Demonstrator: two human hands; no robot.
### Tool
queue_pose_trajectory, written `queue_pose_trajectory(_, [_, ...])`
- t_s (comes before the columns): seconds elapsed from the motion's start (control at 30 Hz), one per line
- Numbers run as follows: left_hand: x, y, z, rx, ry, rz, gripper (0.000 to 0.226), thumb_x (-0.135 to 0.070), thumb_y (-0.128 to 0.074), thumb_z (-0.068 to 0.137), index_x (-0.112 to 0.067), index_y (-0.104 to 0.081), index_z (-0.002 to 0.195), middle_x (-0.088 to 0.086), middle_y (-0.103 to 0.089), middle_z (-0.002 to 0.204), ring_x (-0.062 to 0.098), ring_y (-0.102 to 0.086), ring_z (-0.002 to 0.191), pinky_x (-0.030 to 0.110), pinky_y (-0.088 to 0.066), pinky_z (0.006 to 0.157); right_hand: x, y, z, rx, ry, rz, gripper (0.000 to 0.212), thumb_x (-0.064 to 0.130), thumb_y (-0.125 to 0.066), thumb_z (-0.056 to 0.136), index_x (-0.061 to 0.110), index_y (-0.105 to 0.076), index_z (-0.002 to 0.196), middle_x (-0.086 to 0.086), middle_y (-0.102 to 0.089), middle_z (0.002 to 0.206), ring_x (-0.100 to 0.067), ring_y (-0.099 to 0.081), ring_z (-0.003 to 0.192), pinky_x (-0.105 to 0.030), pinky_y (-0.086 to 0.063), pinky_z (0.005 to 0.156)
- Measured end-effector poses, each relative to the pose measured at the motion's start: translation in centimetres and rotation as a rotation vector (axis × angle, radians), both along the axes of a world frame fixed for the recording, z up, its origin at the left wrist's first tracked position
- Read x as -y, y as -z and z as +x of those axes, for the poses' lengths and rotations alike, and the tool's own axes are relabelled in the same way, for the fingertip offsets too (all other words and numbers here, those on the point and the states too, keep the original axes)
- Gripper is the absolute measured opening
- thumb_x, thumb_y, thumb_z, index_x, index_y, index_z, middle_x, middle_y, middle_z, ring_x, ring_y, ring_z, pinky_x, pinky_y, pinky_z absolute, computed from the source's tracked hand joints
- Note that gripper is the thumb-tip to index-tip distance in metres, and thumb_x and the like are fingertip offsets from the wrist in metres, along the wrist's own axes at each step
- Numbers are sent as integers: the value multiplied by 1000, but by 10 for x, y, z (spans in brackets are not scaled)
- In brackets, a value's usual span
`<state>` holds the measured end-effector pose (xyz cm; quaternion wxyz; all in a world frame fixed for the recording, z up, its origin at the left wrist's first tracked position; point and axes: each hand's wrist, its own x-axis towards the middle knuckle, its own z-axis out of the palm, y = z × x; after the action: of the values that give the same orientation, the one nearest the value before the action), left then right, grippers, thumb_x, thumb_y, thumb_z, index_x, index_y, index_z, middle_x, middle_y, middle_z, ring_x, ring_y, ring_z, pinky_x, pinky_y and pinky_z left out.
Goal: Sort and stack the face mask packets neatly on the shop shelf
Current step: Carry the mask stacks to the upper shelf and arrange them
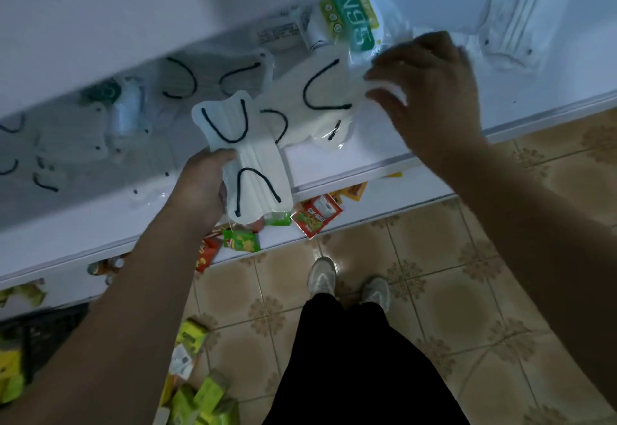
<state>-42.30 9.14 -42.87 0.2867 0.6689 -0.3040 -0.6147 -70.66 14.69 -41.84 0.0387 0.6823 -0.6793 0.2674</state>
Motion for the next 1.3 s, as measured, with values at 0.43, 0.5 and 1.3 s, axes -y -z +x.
queue_pose_trajectory(0.43, [-26,7,-66,-534,-172,38,37,-36,-46,104,-15,-59,131,4,-72,119,20,-71,105,36,-58,86,0,0,47,215,250,230,32,43,-57,93,21,-72,113,-6,-69,110,-30,-58,107,-38,-49,78])
queue_pose_trajectory(0.5, [-29,4,-74,-601,-53,41,53,-56,-41,99,-18,-61,130,7,-69,126,23,-70,106,41,-56,87,-8,11,74,247,166,330,31,44,-56,94,21,-71,110,-3,-67,110,-27,-57,107,-36,-49,77])
queue_pose_trajectory(1.3, [-10,-10,-52,-397,-24,2,31,-38,-48,104,-15,-66,116,2,-77,105,17,-74,98,34,-59,85,15,8,64,879,161,440,17,11,-58,86,13,-53,70,-8,-53,65,-14,-45,63,-26,-34,60])
